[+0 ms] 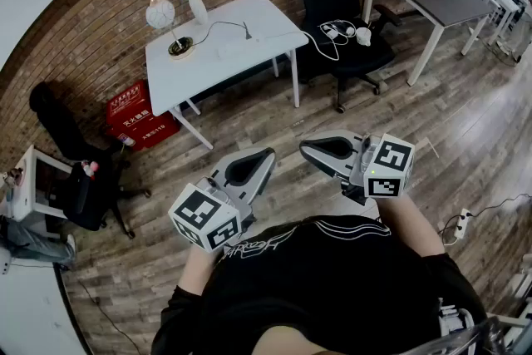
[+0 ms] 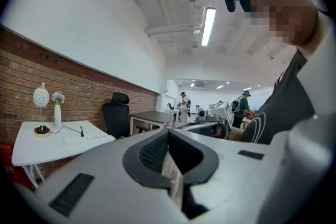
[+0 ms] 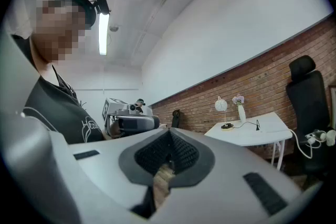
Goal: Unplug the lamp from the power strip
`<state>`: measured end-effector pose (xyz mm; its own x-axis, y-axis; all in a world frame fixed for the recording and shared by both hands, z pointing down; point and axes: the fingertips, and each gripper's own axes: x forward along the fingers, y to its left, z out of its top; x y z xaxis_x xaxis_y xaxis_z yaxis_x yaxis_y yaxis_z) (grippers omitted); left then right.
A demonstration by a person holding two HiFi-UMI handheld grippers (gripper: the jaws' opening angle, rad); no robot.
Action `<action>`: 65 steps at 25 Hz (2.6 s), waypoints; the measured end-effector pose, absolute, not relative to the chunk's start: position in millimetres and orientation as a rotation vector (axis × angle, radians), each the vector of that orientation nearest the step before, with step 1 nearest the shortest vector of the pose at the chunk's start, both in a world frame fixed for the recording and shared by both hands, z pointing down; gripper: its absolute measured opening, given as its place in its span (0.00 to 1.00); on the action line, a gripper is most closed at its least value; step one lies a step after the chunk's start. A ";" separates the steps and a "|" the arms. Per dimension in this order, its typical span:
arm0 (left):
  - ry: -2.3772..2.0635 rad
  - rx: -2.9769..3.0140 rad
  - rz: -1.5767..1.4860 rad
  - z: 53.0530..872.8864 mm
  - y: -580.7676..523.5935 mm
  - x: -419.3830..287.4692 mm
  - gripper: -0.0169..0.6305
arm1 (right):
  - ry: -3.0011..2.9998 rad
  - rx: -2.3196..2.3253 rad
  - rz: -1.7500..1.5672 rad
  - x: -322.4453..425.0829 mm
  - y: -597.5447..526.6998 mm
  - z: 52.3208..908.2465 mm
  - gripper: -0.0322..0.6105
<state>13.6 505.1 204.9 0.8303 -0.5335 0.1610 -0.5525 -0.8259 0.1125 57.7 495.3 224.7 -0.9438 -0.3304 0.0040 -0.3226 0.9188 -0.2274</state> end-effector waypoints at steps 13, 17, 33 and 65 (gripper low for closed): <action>-0.850 2.836 0.155 211.8 505.8 30.8 0.03 | 3.024 -0.499 -0.342 77.8 502.2 228.1 0.05; -0.792 2.808 0.116 214.7 500.8 31.1 0.03 | 3.035 -0.476 -0.328 79.6 501.6 233.3 0.05; -0.710 2.786 0.130 259.7 358.5 32.2 0.03 | 2.997 -0.624 -0.462 86.1 357.1 271.4 0.05; -1.016 2.565 0.203 325.6 -92.5 -72.7 0.03 | 3.005 -0.695 -0.634 41.6 -80.1 316.8 0.05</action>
